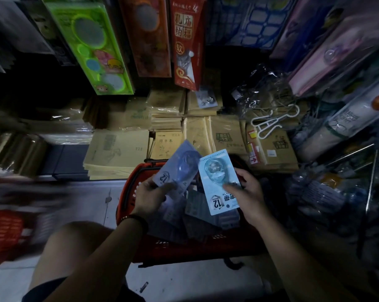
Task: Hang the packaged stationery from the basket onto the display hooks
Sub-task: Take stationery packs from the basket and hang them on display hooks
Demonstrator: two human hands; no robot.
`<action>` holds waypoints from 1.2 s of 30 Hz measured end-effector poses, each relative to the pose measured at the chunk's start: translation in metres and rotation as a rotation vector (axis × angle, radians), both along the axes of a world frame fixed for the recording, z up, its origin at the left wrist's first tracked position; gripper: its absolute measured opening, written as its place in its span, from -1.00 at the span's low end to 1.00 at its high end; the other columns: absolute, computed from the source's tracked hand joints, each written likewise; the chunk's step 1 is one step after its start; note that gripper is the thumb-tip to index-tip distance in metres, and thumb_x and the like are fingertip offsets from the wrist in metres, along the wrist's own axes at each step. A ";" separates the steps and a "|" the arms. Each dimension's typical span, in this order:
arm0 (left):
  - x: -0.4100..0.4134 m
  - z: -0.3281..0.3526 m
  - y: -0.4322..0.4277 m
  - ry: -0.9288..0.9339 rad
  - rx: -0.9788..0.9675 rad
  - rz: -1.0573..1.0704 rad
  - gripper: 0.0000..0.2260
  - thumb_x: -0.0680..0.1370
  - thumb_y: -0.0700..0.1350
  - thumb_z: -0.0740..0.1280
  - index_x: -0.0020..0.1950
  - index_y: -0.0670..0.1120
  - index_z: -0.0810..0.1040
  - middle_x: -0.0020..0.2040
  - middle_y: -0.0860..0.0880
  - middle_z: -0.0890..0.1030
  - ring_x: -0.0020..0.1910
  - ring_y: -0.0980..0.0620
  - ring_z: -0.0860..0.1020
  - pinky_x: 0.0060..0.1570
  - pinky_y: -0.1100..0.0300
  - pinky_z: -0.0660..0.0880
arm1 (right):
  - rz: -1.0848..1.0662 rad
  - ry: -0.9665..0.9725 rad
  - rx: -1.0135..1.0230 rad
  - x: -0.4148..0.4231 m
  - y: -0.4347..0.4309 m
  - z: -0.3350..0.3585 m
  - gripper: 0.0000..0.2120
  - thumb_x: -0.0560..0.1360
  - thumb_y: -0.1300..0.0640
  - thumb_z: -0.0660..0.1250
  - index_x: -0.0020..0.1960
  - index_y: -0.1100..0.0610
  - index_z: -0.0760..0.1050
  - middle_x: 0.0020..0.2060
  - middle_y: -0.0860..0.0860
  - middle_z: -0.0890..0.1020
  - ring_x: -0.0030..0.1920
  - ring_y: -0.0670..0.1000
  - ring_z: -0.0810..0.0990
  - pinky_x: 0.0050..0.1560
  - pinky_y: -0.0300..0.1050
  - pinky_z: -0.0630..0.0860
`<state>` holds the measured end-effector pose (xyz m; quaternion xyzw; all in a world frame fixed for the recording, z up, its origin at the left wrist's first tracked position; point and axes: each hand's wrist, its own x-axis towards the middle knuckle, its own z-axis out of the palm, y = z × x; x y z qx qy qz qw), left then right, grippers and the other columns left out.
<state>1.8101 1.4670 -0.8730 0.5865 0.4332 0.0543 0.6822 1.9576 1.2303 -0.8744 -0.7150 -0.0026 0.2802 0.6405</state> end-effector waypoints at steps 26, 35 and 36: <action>-0.002 0.132 -0.048 -0.367 -0.097 -0.040 -0.78 0.62 -0.18 0.48 0.26 -0.13 0.63 0.17 -0.19 0.75 0.13 -0.25 0.75 0.04 -0.21 0.71 | -0.219 -0.576 -0.393 -0.067 0.031 0.123 0.27 0.07 -0.16 0.76 0.60 -0.08 0.12 0.54 0.16 0.21 0.53 0.25 0.29 0.42 0.31 0.45; -0.012 0.219 -0.025 -0.415 -0.263 -0.305 -0.50 0.46 0.09 0.65 0.29 -0.13 0.69 0.31 -0.34 0.66 0.25 -0.37 0.68 0.09 -0.18 0.68 | 0.283 -0.983 -0.353 -0.037 -0.005 0.188 -0.21 0.36 -0.38 0.49 0.52 -0.21 0.39 0.35 -0.25 0.38 0.35 -0.16 0.44 0.30 -0.04 0.59; -0.011 0.222 -0.026 -0.454 -0.326 -0.310 -0.49 0.53 0.17 0.56 0.37 -0.09 0.66 0.38 -0.32 0.62 0.34 -0.36 0.63 0.18 -0.20 0.64 | 0.236 -0.977 -0.337 -0.041 -0.003 0.194 -0.23 0.34 -0.41 0.49 0.49 -0.19 0.44 0.27 -0.27 0.44 0.27 -0.19 0.49 0.23 -0.09 0.61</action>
